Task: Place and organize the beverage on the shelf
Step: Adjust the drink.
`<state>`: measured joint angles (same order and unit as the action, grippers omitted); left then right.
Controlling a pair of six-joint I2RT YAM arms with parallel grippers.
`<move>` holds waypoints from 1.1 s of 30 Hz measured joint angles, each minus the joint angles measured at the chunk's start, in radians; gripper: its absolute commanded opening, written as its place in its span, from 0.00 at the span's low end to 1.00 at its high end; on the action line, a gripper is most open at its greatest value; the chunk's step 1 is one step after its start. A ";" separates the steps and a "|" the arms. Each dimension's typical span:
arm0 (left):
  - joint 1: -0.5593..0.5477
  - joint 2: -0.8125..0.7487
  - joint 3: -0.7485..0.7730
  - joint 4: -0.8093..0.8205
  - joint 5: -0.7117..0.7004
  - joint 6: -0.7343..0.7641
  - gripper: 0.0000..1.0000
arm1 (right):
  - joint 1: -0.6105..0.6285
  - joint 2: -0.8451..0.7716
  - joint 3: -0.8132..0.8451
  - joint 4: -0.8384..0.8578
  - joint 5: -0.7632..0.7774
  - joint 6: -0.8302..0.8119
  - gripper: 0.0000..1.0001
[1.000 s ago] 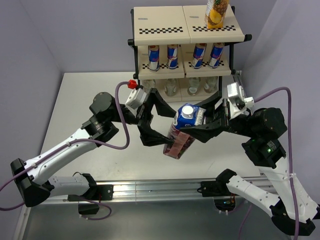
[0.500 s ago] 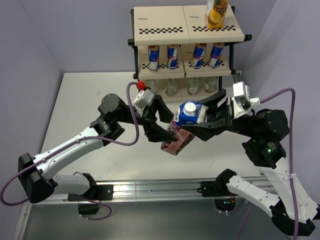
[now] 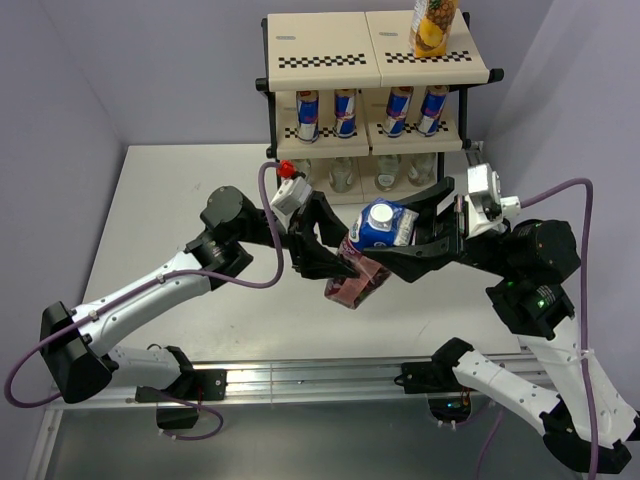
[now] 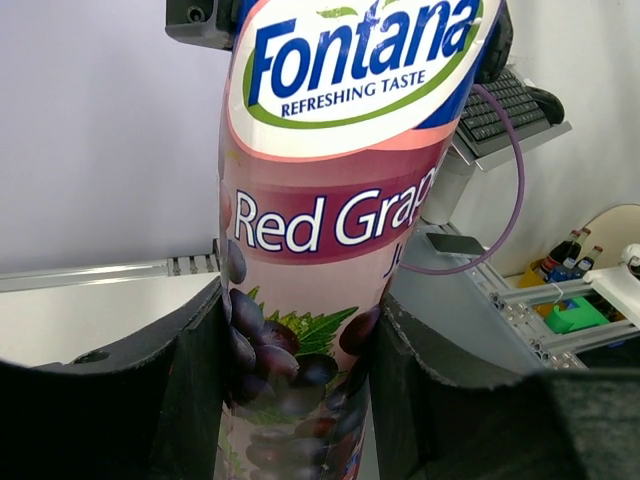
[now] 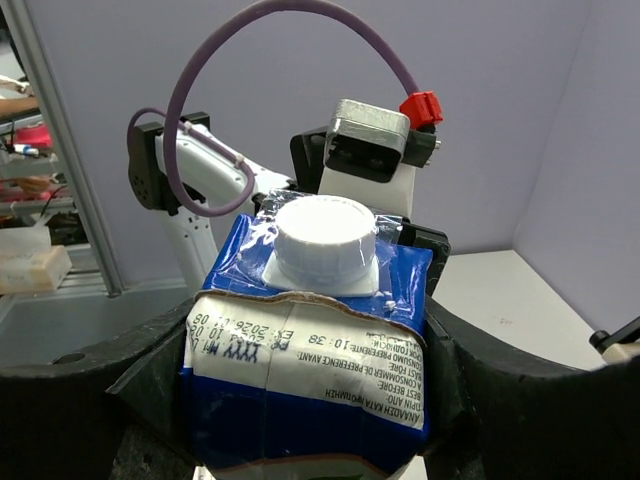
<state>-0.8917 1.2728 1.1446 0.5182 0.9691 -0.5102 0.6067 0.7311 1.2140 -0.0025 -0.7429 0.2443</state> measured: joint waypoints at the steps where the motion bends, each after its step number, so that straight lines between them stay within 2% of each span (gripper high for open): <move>1: 0.000 0.000 0.000 0.002 -0.002 0.000 0.00 | 0.000 0.000 0.000 0.000 0.001 0.000 0.72; 7: -0.002 -0.001 -0.057 0.035 -0.061 -0.019 0.00 | -0.001 -0.001 0.000 0.102 0.108 -0.029 1.00; 16: -0.005 0.003 -0.180 0.061 -0.200 -0.053 0.00 | -0.001 -0.026 0.032 0.171 0.219 -0.074 1.00; 20: -0.006 -0.004 -0.226 0.108 -0.316 -0.052 0.00 | -0.001 -0.027 0.036 0.137 0.287 -0.092 1.00; 24: -0.006 -0.008 -0.233 0.081 -0.456 -0.010 0.00 | -0.001 -0.035 0.051 0.065 0.436 -0.115 1.00; 29: -0.006 -0.004 -0.131 -0.102 -0.631 0.128 0.00 | -0.001 -0.075 0.050 -0.050 0.724 -0.133 1.00; 33: -0.006 0.030 0.053 -0.254 -0.788 0.250 0.00 | -0.001 -0.126 0.010 -0.114 0.947 -0.134 1.00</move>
<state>-0.8978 1.3029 1.1980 0.2646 0.1814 -0.2604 0.6060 0.6048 1.2243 -0.1169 0.2043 0.1108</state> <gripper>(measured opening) 0.531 0.997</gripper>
